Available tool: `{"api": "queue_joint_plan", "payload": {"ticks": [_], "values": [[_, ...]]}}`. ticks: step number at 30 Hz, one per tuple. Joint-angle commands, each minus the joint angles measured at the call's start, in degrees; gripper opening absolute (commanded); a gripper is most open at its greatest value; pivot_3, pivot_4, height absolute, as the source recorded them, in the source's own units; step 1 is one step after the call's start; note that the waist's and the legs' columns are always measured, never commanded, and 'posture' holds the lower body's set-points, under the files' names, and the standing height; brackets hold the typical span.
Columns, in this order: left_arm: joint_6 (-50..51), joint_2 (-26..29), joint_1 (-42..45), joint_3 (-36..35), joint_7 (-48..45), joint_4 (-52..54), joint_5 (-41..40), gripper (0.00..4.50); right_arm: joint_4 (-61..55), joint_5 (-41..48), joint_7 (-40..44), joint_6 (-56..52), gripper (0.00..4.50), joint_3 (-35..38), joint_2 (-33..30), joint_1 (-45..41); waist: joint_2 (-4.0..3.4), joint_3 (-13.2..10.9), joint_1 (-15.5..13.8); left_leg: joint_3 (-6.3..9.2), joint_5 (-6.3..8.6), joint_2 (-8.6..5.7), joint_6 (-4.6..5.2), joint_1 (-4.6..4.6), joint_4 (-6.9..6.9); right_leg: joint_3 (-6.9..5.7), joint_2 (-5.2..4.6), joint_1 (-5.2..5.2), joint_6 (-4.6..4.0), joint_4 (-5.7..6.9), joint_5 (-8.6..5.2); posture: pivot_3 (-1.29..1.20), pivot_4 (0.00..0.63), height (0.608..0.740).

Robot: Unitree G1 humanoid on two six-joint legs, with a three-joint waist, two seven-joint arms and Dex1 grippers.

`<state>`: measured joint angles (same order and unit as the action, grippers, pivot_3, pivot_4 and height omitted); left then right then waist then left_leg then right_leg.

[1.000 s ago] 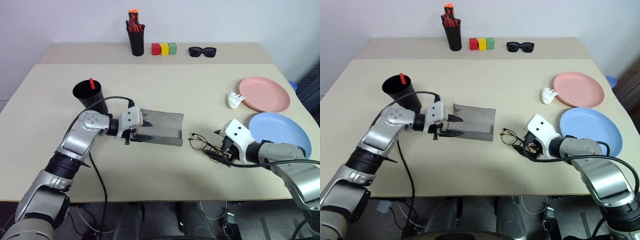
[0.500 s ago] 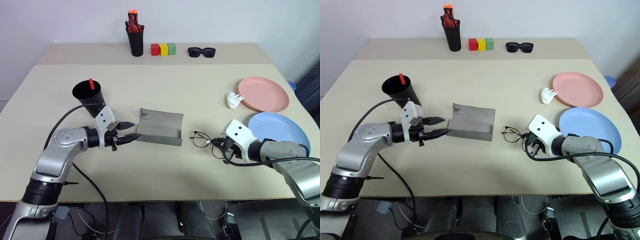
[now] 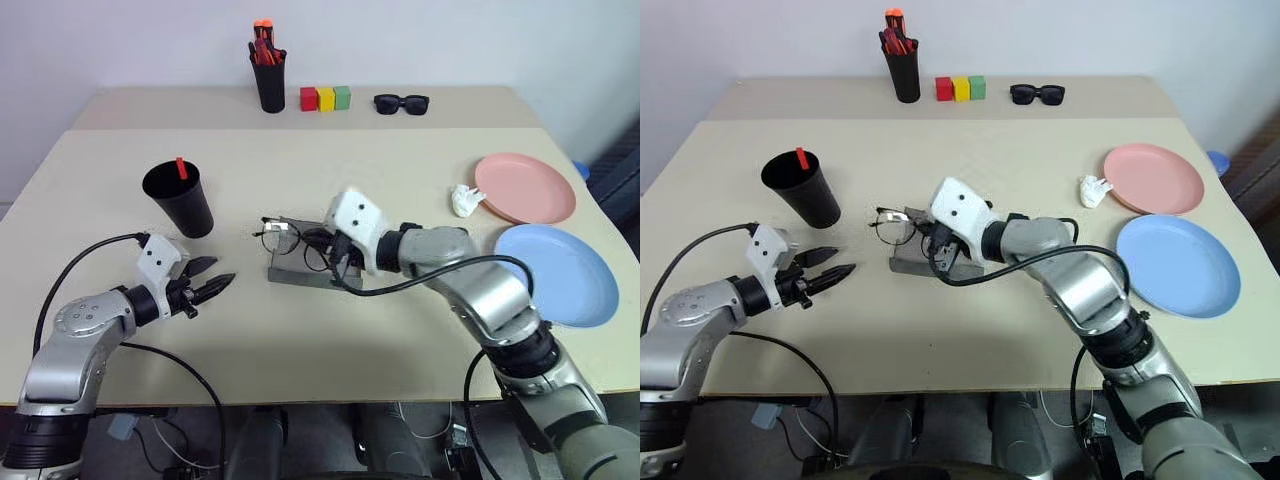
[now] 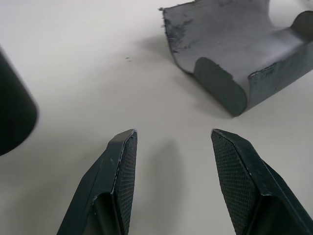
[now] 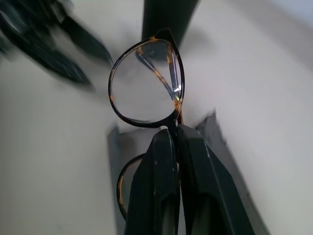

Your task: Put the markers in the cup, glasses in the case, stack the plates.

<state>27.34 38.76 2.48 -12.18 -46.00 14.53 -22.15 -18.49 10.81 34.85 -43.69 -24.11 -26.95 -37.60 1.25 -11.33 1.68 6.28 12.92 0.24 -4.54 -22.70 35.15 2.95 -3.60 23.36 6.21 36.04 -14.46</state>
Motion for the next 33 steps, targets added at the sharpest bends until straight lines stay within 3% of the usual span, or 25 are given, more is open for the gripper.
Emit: {"api": "queue_joint_plan", "payload": {"ticks": [1, 7, 10, 15, 18, 21, 26, 33], "values": [[0.90, 0.42, -0.35, -1.55, 0.54, 4.23, -2.09, 2.44, 2.75, -3.61, -0.36, 3.81, 0.06, 0.04, -0.41, -0.53, -0.01, 0.00, -0.04, 0.00, 0.00, 0.00, 0.00, 0.00, 0.00, 0.00, 0.00, 0.01, 0.00, 0.01, 0.00, 0.00, 0.150, 0.740], [1.70, 1.02, -0.59, -0.96, 0.82, 6.84, -2.72, 2.44, 1.46, -4.32, 3.30, 3.60, 0.06, 0.04, -2.91, 1.91, -0.01, 0.00, 0.66, 0.01, 0.00, 0.03, 0.00, 0.04, -0.03, -0.01, 0.05, 0.04, 0.01, 0.08, 0.00, 0.00, 0.150, 0.740], [1.55, 0.94, 1.28, -0.37, 0.70, 5.96, -2.70, 2.44, -1.09, -3.17, 6.00, 3.08, 0.93, 0.01, -3.46, 2.71, -0.01, -0.01, 0.85, 0.02, 0.00, 0.03, 0.00, 0.05, -0.02, 0.00, 0.06, 0.04, 0.01, 0.10, 0.00, 0.00, 0.150, 0.740], [3.32, -1.18, 10.08, 1.80, 1.23, 2.03, -4.09, 2.44, -1.35, -4.47, 4.25, 3.01, 3.42, 2.07, -2.10, 1.49, -0.01, 0.00, 0.80, 0.02, 0.00, 0.05, 0.00, 0.09, 0.00, -0.01, 0.09, 0.00, 0.02, 0.13, 0.01, 0.00, 0.150, 0.740], [4.51, -4.15, 18.80, 6.19, 3.11, -2.93, -1.74, 1.60, -1.89, -4.08, 4.32, 3.74, 3.47, 3.53, -2.20, 1.19, 0.01, 0.01, 0.50, 0.03, 0.00, 0.04, 0.00, 0.08, 0.06, -0.02, 0.10, -0.03, 0.09, 0.12, 0.05, 0.00, 0.150, 0.740], [3.81, -7.12, 26.38, 12.00, 4.15, -8.79, 2.41, 0.05, -3.19, -3.92, 5.03, 5.16, 3.47, 4.76, -3.24, 2.14, 0.02, 0.01, 0.36, 0.04, 0.00, 0.01, 0.00, 0.06, 0.07, -0.02, 0.08, -0.08, 0.25, 0.08, 0.13, 0.00, 0.150, 0.740], [0.68, -12.17, 39.58, 20.39, 5.19, -24.76, 10.46, 0.01, -7.67, -3.01, 6.70, 7.15, 3.47, 7.80, -6.94, 6.79, 0.01, 0.01, 0.30, 0.06, 0.00, 0.01, 0.00, 0.06, 0.03, -0.03, 0.11, -0.04, 0.29, 0.10, 0.13, 0.00, 0.150, 0.740], [-5.53, -14.16, 49.69, 26.73, -3.93, -43.37, 15.99, 0.01, -16.86, 1.51, 8.98, 6.07, 3.47, 17.85, -13.62, 18.77, 0.00, 0.00, 0.80, 0.05, 0.00, 0.01, 0.01, 0.05, 0.02, -0.02, 0.13, -0.01, 0.30, 0.11, 0.12, 0.00, 0.150, 0.740]]}}
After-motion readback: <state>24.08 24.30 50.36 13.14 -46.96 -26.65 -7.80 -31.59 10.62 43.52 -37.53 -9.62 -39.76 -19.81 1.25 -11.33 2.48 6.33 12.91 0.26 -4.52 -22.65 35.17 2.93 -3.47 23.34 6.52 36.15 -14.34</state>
